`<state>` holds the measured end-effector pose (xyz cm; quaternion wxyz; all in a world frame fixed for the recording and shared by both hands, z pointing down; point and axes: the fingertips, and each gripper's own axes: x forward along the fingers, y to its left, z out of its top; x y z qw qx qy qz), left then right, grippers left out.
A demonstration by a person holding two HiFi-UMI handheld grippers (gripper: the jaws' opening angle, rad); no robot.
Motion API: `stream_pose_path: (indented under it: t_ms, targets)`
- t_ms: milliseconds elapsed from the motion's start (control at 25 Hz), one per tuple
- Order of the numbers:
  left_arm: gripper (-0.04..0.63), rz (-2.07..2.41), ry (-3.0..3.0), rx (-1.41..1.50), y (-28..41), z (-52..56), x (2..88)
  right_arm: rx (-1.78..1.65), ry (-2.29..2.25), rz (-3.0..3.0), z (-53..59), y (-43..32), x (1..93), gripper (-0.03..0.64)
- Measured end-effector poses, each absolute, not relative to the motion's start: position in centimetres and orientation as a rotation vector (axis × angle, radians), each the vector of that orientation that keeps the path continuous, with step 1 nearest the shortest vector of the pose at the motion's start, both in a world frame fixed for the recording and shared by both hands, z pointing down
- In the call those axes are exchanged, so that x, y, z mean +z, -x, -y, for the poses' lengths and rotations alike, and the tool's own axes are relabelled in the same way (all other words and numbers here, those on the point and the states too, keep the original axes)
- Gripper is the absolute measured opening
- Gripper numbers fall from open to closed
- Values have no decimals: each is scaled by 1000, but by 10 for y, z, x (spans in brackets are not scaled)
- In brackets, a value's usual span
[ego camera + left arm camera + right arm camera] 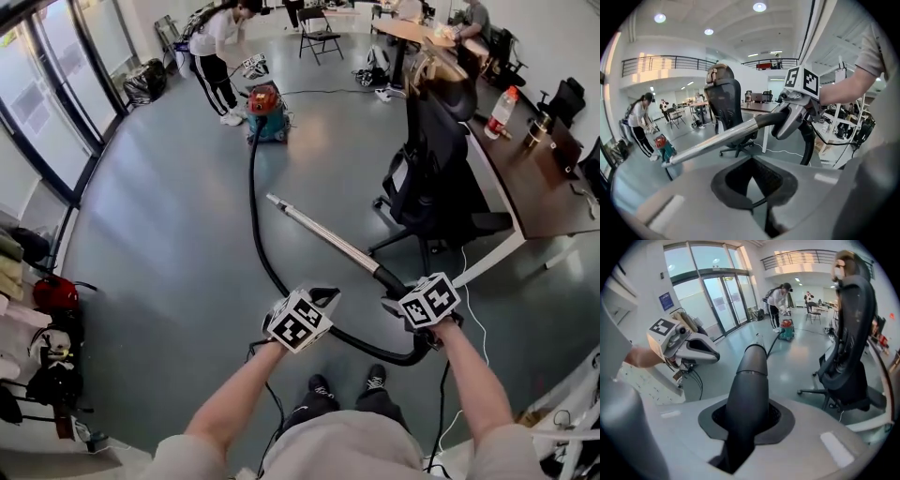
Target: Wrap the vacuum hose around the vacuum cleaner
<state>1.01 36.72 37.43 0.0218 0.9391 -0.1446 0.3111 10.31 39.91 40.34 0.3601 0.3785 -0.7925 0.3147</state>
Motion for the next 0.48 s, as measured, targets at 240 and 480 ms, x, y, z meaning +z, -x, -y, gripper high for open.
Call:
stream_pose_path:
  t_ms: [240, 480]
  targets:
    - [10, 527, -3060, 1028, -12, -353, 314, 636, -805, 2059, -384, -79, 377, 104]
    - [133, 511, -3044, 1240, -12, -337, 306, 526, -613, 2058, -360, -61, 371, 104]
